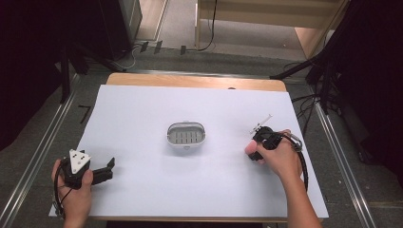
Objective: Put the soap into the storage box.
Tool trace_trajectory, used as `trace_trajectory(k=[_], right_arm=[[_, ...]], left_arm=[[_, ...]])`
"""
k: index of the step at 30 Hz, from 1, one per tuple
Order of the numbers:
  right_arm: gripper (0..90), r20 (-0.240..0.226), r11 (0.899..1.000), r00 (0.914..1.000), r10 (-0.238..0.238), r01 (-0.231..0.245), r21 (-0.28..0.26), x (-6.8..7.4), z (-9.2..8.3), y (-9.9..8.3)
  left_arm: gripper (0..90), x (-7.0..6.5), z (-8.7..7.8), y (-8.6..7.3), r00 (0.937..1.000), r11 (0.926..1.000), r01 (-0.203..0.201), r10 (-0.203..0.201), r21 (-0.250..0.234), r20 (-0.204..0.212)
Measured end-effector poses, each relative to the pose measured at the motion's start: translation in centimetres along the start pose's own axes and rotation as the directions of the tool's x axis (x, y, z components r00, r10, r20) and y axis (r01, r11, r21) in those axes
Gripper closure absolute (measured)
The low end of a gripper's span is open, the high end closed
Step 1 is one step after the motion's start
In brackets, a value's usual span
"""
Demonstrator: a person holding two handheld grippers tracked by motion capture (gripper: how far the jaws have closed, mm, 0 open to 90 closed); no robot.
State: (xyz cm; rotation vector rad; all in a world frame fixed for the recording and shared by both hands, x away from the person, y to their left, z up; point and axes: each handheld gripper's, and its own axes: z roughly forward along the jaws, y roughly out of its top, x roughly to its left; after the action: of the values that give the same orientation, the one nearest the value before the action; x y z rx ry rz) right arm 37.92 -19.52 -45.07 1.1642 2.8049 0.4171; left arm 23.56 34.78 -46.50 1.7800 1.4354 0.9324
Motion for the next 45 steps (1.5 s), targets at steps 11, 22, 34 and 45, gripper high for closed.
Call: trace_trajectory(k=[11, 22, 34, 45], right_arm=[[38.7, -0.002, 1.0, 0.9999, -0.01, 0.01, 0.003, 0.0, -0.1, 0.0], [38.7, -0.034, 0.998, 0.9971, -0.068, 0.067, -0.014, 0.5, -1.0, 0.8], [38.7, -0.029, 0.987, 0.9872, -0.157, 0.156, -0.024, 2.3, -2.1, 3.0], [38.7, -0.028, 0.975, 0.9746, -0.222, 0.221, -0.023, 3.8, -2.6, 4.9]], left_arm=[[0.0, 0.0, 0.0, 0.0, 1.0, 1.0, -0.001, 0.001, 0.001, -0.002], [0.0, 0.0, 0.0, 0.0, 1.0, 1.0, 0.0, 0.0, 0.001, -0.002], [0.0, 0.0, 0.0, 0.0, 1.0, 1.0, 0.004, -0.004, -0.001, 0.0], [0.0, 0.1, 0.0, 0.0, 1.0, 1.0, 0.005, -0.005, 0.001, 0.002]])
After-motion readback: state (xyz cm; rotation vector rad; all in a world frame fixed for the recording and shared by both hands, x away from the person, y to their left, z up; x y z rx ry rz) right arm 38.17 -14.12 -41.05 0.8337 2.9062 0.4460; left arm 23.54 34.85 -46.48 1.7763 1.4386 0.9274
